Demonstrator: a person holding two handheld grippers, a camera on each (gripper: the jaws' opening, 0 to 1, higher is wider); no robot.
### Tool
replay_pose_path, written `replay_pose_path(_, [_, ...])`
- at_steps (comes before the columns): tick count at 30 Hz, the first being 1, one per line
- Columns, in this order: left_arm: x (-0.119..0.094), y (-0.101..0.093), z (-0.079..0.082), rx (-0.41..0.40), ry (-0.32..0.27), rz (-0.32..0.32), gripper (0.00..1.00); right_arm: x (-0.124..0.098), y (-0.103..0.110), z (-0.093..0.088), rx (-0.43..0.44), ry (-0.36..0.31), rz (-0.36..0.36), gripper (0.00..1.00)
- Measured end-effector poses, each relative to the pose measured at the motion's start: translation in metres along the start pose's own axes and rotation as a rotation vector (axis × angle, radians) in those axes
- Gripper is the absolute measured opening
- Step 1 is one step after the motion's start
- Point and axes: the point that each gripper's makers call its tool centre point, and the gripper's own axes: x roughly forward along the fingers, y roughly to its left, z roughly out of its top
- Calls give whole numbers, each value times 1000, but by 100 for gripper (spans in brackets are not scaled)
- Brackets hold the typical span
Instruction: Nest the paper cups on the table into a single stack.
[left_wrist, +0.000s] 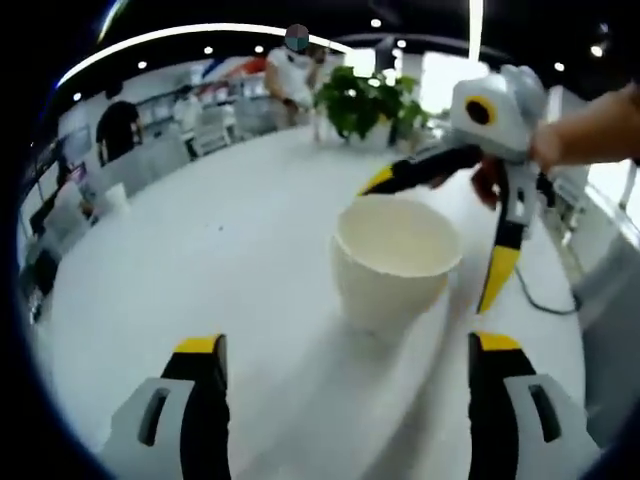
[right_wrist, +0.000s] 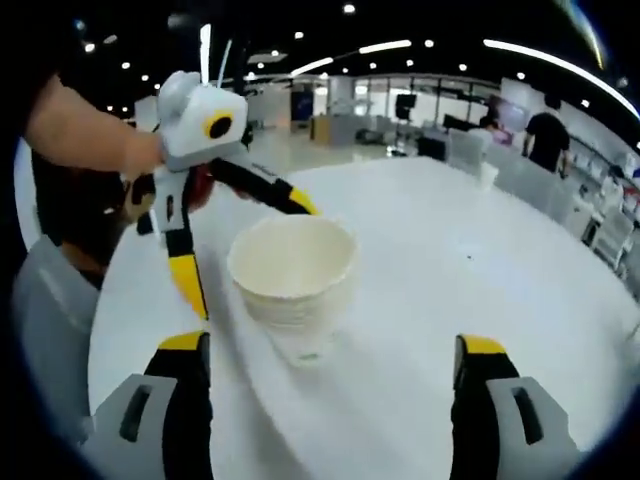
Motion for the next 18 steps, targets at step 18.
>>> replay_pose_path(18, [-80, -7, -29, -136, -164, 138, 98, -52, 25, -12, 63, -88, -123, 100])
